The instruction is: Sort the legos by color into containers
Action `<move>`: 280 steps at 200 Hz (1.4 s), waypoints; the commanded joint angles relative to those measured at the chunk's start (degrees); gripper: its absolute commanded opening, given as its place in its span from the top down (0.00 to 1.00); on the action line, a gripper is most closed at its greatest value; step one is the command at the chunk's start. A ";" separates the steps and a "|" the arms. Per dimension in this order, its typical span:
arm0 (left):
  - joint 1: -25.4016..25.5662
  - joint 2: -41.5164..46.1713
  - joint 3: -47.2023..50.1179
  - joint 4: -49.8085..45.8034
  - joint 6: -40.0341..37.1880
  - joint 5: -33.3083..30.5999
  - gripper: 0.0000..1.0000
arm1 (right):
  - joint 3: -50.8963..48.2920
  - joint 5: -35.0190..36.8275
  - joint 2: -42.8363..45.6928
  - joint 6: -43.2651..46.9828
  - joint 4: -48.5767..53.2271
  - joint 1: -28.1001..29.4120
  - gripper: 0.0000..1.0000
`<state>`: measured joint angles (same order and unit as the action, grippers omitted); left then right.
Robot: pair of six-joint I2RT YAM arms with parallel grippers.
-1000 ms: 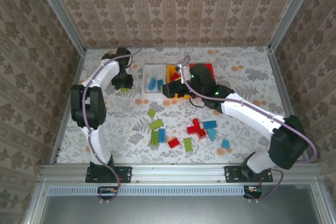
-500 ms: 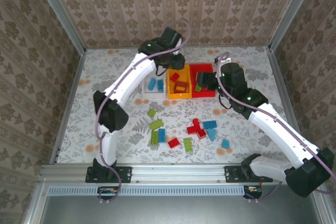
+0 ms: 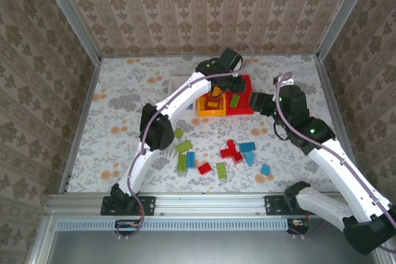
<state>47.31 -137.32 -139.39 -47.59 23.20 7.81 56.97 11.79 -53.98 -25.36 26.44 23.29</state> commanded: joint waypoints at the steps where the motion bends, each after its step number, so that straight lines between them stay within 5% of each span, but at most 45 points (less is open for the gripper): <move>1: 1.20 -1.81 -0.10 2.53 0.53 1.38 0.71 | -1.28 1.49 1.49 -1.27 2.44 -0.50 0.26; 119: 2.26 -6.12 3.25 3.49 1.21 0.79 0.70 | -2.82 1.39 4.25 -1.94 4.05 -0.56 0.26; 183: 2.23 -4.34 3.69 2.63 1.67 0.74 0.44 | -2.97 0.79 3.97 -1.54 4.06 -0.69 0.24; 244: 1.71 5.55 6.03 3.64 5.39 -1.72 0.41 | -2.28 -4.02 3.32 3.88 6.82 -0.33 0.26; 280: -0.92 21.02 23.00 6.98 12.14 -7.07 0.42 | -2.94 -6.80 -0.12 7.08 10.34 7.04 0.27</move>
<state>48.80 -128.97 -125.14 -42.96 29.36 5.10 54.57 8.36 -51.88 -21.98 32.67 25.45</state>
